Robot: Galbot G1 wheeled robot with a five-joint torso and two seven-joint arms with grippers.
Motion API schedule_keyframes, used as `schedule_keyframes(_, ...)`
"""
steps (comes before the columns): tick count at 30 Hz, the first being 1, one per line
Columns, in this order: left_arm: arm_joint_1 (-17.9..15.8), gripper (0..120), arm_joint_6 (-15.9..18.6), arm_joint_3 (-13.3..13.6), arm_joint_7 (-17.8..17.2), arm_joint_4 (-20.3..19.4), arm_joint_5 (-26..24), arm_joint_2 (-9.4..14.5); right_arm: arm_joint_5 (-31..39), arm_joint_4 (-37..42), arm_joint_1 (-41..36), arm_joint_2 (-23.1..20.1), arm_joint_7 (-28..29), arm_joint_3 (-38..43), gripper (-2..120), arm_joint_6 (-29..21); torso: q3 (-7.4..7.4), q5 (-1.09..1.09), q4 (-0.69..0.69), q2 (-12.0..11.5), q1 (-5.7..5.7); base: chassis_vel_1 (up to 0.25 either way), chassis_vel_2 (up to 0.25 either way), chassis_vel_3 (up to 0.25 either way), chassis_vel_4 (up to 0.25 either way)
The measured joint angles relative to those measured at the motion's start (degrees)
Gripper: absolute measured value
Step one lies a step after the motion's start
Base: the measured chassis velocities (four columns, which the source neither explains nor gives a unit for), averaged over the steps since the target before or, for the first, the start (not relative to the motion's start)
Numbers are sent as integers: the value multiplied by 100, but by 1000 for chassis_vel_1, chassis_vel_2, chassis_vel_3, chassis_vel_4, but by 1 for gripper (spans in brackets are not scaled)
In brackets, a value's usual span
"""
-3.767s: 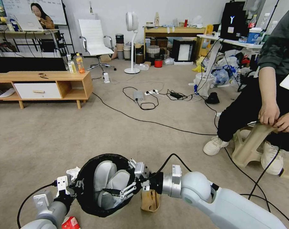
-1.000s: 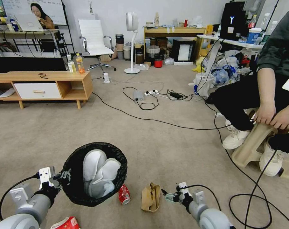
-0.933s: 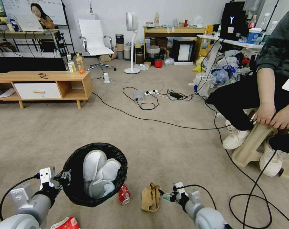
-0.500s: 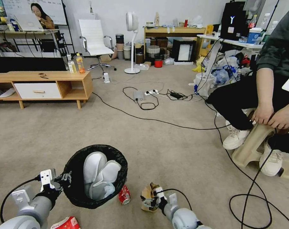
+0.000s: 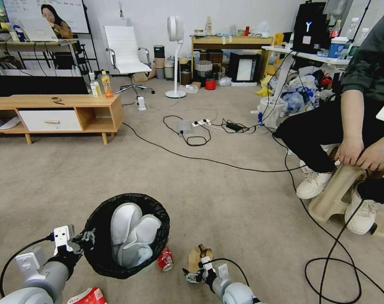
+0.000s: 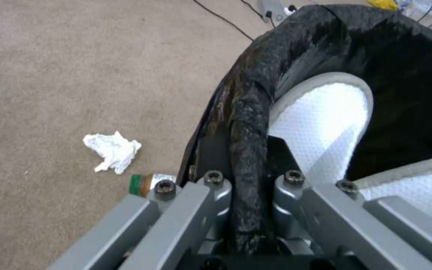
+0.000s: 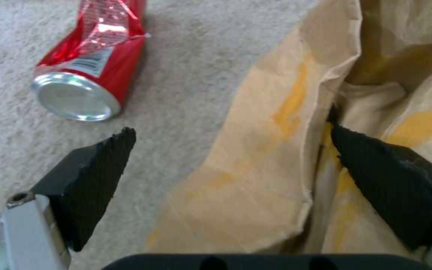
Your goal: Pick up the trash bin and place the garbage on the floor into it.
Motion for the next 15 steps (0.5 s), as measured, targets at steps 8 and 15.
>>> schedule_keyframes(8, 21, 5, -16, -6, 12, -1, 10, -2, -23, -59, -24, -39, -8, 106, 100, 55, 0, -2, -2, 0, 0, 0, 0, 0, 0)
schedule_keyframes(15, 37, 5, -28, -16, 31, 1, 16, 6, -59, -132, 0, 10, -13, 130, 100, 84, 0, -2, -2, 0, 0, 0, 0, 0, 0)
